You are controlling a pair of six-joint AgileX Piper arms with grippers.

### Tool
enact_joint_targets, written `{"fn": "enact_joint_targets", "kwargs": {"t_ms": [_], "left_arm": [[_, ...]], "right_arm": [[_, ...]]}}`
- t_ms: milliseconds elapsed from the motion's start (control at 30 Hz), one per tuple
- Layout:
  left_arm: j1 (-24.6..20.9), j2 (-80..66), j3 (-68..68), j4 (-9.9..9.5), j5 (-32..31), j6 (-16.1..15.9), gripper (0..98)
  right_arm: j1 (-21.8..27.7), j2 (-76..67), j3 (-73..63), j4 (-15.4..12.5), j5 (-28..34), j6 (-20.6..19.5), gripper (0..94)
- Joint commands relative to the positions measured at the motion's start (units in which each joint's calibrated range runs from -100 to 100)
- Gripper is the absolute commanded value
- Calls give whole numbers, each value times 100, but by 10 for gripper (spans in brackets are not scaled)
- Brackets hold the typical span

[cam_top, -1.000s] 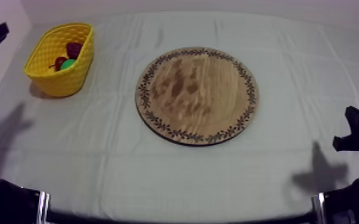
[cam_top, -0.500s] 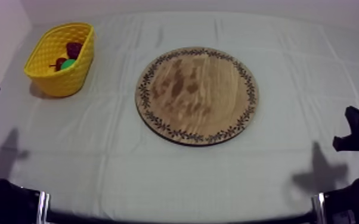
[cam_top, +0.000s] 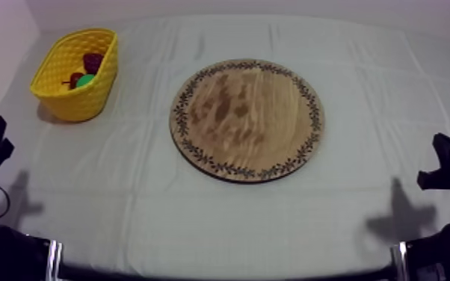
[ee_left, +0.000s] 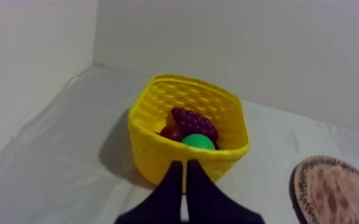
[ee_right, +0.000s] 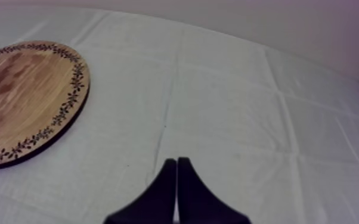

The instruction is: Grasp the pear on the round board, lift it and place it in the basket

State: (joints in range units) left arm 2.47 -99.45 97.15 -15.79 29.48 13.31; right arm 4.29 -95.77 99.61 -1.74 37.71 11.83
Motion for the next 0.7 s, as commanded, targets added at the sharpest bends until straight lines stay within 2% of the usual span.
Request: {"fn": "enact_joint_targets", "kwargs": {"t_ms": [0,133,500,667], "left_arm": [[23,-25,6,68,144,-265,0],[32,-48,3,145,291,-384,0],[31,-55,-28,158,452,-396,0],[25,-55,-245,503,875,-815,0]], "right_arm": [[5,1,5,1,3,1,5],[7,1,5,1,3,0,5],[7,1,5,1,3,-2,5],[7,1,5,1,3,-3,5]]}}
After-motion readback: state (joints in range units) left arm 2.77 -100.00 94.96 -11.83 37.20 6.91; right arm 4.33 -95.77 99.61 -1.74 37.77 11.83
